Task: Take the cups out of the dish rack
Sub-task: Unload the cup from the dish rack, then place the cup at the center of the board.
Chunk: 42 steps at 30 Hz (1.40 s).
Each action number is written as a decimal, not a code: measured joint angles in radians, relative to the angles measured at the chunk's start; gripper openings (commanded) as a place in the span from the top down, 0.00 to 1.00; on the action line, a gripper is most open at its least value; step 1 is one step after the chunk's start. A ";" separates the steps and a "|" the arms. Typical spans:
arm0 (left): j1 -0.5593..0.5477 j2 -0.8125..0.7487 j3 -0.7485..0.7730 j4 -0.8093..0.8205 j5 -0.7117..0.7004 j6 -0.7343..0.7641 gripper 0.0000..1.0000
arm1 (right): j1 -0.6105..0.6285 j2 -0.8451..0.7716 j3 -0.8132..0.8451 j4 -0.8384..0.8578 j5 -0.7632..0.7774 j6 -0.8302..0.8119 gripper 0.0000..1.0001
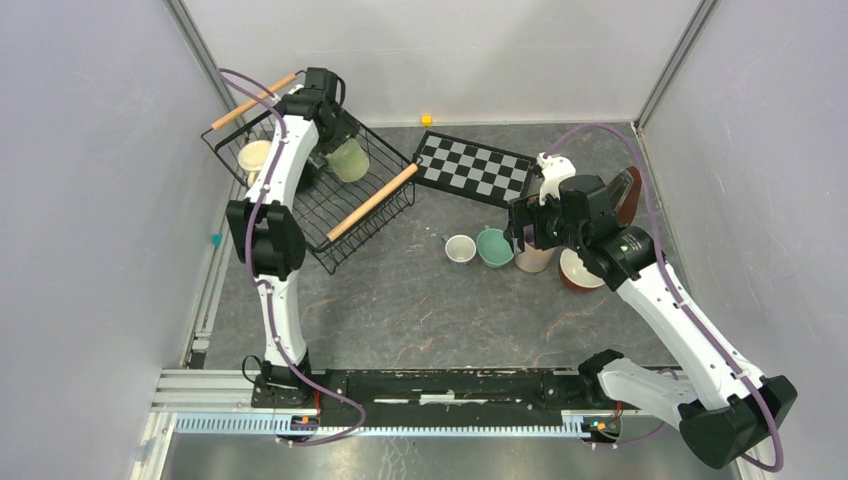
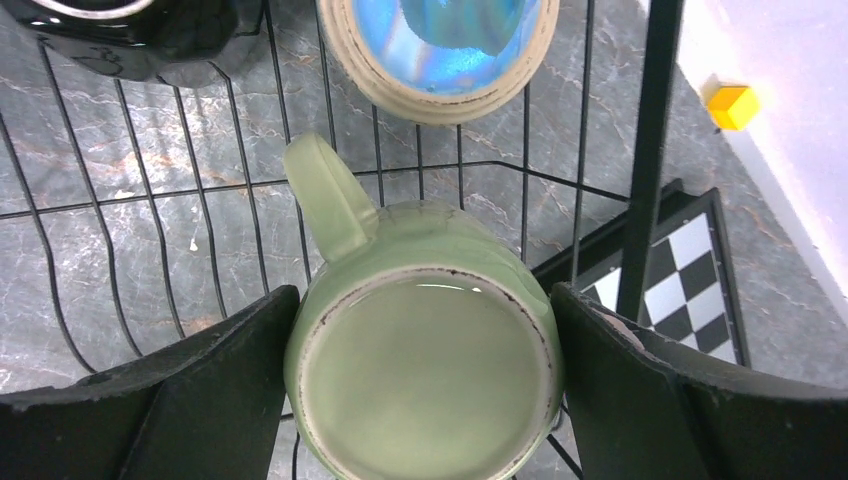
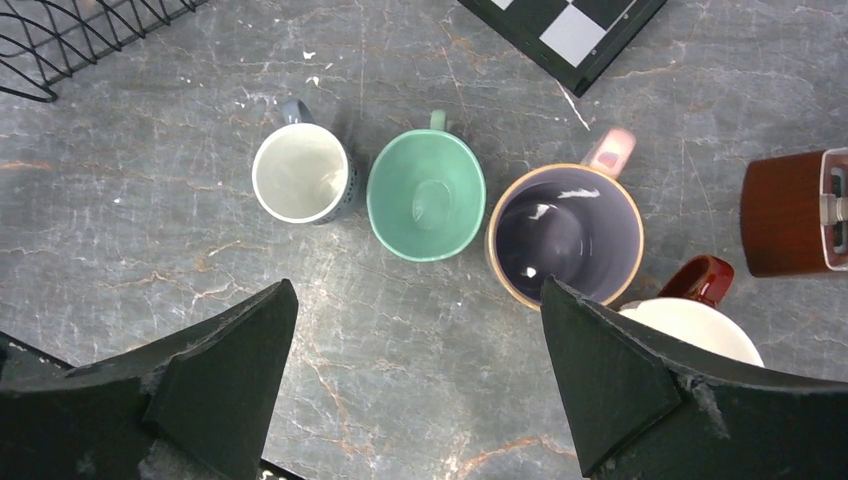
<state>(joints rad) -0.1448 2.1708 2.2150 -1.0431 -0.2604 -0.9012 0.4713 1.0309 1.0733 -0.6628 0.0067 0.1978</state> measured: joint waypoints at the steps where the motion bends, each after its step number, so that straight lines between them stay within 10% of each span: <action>1: 0.003 -0.018 -0.008 0.003 0.005 0.000 0.98 | 0.000 0.000 -0.002 0.006 -0.005 0.004 0.02; 29: 0.032 -0.314 -0.055 -0.016 0.277 -0.004 0.98 | 0.000 -0.001 -0.037 0.333 -0.209 0.156 0.02; 42: -0.006 -0.590 -0.358 0.080 0.449 -0.095 0.98 | 0.013 -0.001 -0.121 0.573 -0.337 0.293 0.02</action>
<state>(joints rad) -0.1513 1.5810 1.8568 -0.9634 0.1890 -0.9962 0.4839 1.0302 0.9520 -0.0902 -0.3305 0.4908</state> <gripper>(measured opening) 0.948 0.982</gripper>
